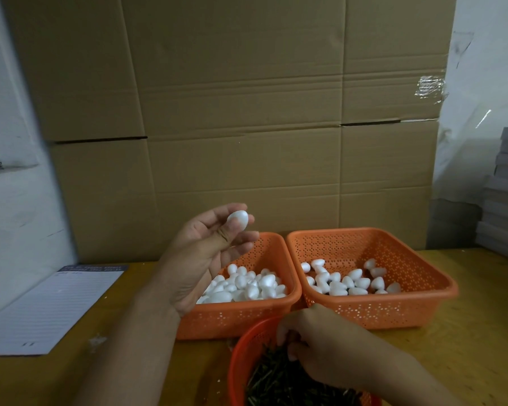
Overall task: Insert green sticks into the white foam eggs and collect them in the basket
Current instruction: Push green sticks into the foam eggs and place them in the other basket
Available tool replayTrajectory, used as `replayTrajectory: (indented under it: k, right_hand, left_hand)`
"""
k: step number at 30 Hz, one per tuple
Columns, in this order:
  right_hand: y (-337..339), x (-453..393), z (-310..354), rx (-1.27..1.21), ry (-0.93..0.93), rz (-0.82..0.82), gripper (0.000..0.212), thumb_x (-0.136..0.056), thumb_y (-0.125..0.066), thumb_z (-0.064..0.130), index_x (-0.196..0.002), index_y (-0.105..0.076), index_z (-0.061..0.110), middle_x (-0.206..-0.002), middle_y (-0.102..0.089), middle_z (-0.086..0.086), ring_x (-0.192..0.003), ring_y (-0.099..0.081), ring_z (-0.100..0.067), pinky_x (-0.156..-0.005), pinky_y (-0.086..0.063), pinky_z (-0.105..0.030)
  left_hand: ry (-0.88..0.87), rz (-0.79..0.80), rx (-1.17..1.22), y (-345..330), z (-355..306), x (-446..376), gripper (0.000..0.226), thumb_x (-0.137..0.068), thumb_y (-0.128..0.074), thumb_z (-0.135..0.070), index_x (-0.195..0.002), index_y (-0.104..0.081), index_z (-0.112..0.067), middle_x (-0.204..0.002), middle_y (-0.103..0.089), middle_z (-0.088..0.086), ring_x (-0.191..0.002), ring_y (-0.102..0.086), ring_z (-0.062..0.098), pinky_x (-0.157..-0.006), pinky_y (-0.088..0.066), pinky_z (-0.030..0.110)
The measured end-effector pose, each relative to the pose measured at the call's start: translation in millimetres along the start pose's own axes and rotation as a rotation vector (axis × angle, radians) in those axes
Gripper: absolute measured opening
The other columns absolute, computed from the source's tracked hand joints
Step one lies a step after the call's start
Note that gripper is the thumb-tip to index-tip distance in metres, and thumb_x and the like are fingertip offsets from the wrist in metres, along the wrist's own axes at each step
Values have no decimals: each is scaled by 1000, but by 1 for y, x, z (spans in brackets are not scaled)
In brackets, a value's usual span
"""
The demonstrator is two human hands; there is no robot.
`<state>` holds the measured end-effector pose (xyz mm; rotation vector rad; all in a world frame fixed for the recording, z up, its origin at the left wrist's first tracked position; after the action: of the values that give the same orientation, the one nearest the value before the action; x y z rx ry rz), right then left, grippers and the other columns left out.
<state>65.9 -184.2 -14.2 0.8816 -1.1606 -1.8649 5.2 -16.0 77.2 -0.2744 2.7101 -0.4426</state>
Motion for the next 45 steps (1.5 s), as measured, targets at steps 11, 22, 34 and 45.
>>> replayTrajectory:
  k: [11, 22, 34, 45]
  right_hand:
    - [0, 1, 1, 25, -13, 1, 22, -90, -57, 19, -106, -64, 32, -94, -68, 16, -90, -62, 2, -70, -47, -10]
    - [2, 2, 5, 18, -50, 42, 15, -89, -67, 33, -103, -61, 34, -99, -65, 16, -86, -61, -1, -69, -50, -15]
    - [28, 9, 29, -943, -57, 36, 18, -89, -69, -2, -99, -70, 13, -83, -73, -8, -75, -68, -18, -66, -55, -24]
    - [59, 13, 27, -1791, -136, -368, 12, -77, -70, 17, -67, -74, 11, -75, -69, -9, -60, -65, -10, -53, -54, -15]
  left_hand:
    - [126, 88, 99, -6, 4, 0, 38, -90, -53, -42, -105, -55, -8, -116, -72, 20, -86, -76, 20, -65, -59, 24]
    - [181, 16, 131, 3, 11, -3, 33, -86, -60, -43, -100, -65, -13, -102, -75, 8, -78, -72, 14, -59, -58, 24]
    - [106, -7, 87, 4, 9, -4, 26, -84, -65, -20, -106, -70, -8, -96, -73, 13, -75, -69, 12, -63, -58, 21]
    - [118, -4, 106, 2, 11, -2, 30, -84, -65, -17, -112, -65, -6, -100, -74, 15, -80, -72, 17, -66, -59, 23]
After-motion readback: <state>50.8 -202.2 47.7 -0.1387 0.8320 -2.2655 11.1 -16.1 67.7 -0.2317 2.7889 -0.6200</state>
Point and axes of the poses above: each hand's wrist, its own x-axis away from the middle knuckle, its own y-axis out of the back of the hand, z = x × y, the point moved 5 cm from there along -x, towards the middle knuckle
